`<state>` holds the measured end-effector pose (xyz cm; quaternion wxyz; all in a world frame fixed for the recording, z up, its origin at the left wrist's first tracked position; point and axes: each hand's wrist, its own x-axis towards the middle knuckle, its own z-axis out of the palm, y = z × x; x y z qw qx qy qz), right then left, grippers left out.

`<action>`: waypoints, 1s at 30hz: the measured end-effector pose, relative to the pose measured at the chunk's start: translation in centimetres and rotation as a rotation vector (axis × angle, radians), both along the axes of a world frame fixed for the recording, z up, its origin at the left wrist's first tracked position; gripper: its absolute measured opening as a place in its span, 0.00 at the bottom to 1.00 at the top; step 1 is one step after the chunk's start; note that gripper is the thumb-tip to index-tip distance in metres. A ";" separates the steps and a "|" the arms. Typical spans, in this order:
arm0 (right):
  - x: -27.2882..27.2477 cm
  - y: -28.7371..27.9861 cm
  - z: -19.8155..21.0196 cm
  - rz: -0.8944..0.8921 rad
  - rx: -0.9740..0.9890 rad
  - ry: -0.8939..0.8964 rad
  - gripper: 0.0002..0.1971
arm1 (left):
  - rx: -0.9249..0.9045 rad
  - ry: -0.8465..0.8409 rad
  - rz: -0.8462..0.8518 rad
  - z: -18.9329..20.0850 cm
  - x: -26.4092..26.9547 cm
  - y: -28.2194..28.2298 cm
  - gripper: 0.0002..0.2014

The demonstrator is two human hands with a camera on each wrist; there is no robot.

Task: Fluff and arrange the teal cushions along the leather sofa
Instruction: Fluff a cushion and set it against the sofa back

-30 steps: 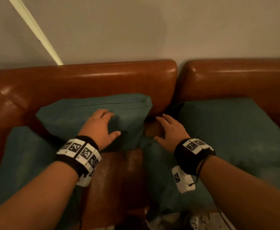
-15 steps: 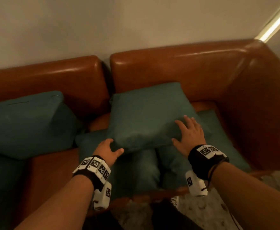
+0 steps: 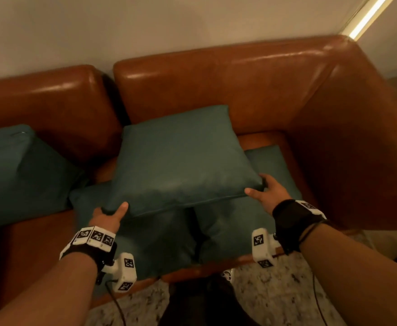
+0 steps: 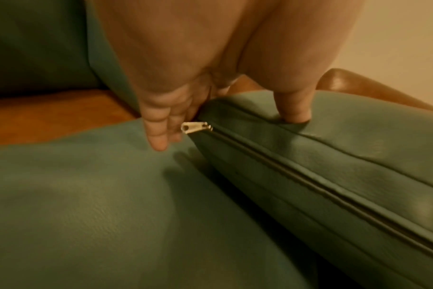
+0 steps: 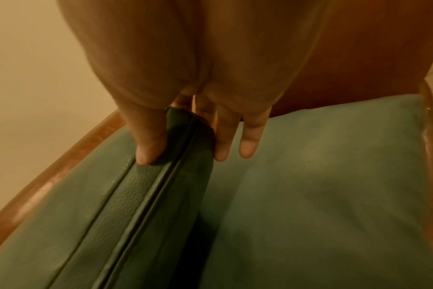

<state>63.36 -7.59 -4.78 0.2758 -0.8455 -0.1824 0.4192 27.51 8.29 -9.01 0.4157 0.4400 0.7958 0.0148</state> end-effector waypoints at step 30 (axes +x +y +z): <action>1.3 20.2 2.7 0.090 0.190 0.168 0.10 | 0.267 -0.182 0.308 9.1 -1.3 17.9 0.16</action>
